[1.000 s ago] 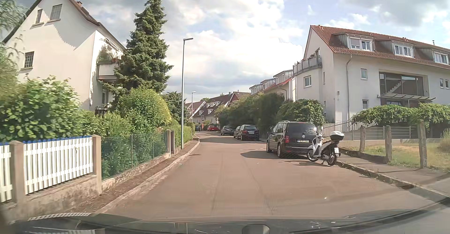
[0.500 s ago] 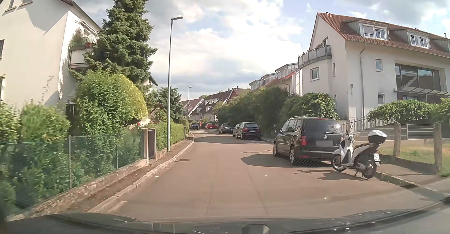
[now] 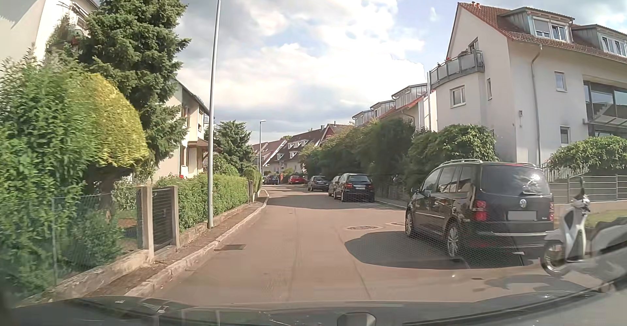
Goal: Follow the waypoints while adhering to traffic rules and regulations
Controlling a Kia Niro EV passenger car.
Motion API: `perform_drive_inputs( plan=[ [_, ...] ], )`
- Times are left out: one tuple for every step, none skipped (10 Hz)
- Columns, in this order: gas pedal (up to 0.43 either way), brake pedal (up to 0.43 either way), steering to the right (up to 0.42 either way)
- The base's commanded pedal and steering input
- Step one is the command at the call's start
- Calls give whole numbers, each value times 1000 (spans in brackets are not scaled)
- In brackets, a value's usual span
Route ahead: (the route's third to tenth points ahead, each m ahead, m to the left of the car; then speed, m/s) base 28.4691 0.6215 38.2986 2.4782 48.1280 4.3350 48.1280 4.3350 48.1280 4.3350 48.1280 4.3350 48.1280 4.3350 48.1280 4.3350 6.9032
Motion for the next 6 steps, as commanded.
perform_drive_inputs(
  plan=[
    [138, 0, -24],
    [138, 0, -23],
    [138, 0, -23],
    [138, 0, -23],
    [138, 0, -23],
    [138, 0, -22]
  ],
)
